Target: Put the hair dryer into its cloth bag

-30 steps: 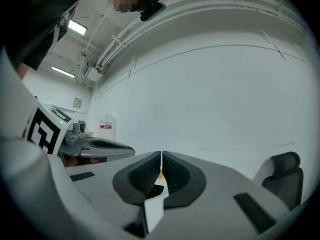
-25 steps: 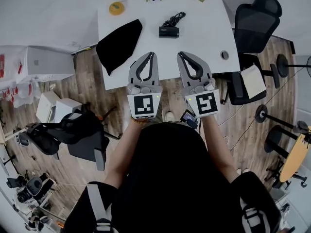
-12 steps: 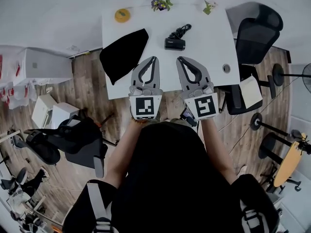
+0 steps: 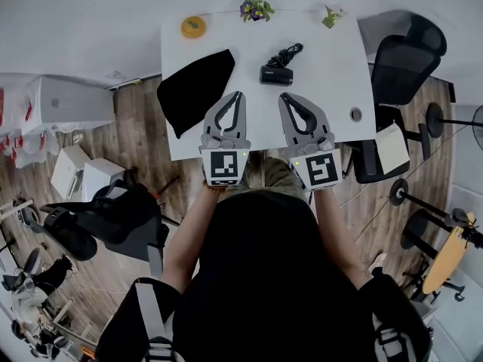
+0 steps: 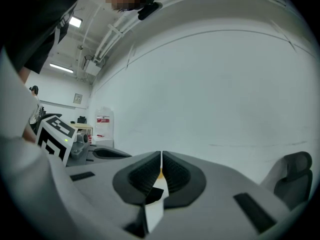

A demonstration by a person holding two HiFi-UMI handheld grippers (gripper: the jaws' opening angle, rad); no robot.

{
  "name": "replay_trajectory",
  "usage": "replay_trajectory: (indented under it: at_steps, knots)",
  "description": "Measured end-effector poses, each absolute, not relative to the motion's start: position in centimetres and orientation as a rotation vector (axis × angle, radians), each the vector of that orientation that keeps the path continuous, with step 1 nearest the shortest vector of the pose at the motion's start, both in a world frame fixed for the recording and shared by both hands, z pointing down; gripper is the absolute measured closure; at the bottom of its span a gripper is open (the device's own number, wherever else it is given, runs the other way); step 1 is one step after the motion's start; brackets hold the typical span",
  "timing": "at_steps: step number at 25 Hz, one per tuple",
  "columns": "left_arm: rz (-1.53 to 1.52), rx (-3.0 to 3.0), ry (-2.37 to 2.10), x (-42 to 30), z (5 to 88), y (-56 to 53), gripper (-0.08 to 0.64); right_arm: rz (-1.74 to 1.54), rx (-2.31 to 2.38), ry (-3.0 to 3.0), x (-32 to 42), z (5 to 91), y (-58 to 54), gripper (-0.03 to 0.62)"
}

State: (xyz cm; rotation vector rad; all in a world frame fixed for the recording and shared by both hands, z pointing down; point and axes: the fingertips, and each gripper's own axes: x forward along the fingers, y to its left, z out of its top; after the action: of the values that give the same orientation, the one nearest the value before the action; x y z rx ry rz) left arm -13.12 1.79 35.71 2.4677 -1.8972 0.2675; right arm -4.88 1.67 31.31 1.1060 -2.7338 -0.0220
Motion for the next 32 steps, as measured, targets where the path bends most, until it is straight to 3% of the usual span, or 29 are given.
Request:
replay_trajectory:
  at_steps: [14,24,32]
  knots:
    - [0.649,2.267,-1.993,-13.5,43.3,-3.3,0.534,0.028,1.002,-2.758,2.7,34.5,-6.4,0.561]
    - [0.879,2.06,-1.982,-14.4,50.2,-2.9,0.529,0.128,0.771,-2.82,2.0,37.7,-9.2,0.561]
    - [0.97,1.952,-1.878,-18.9,57.9,-3.2,0.433,0.134,0.798,-2.747,1.7,39.0,-9.8,0.561]
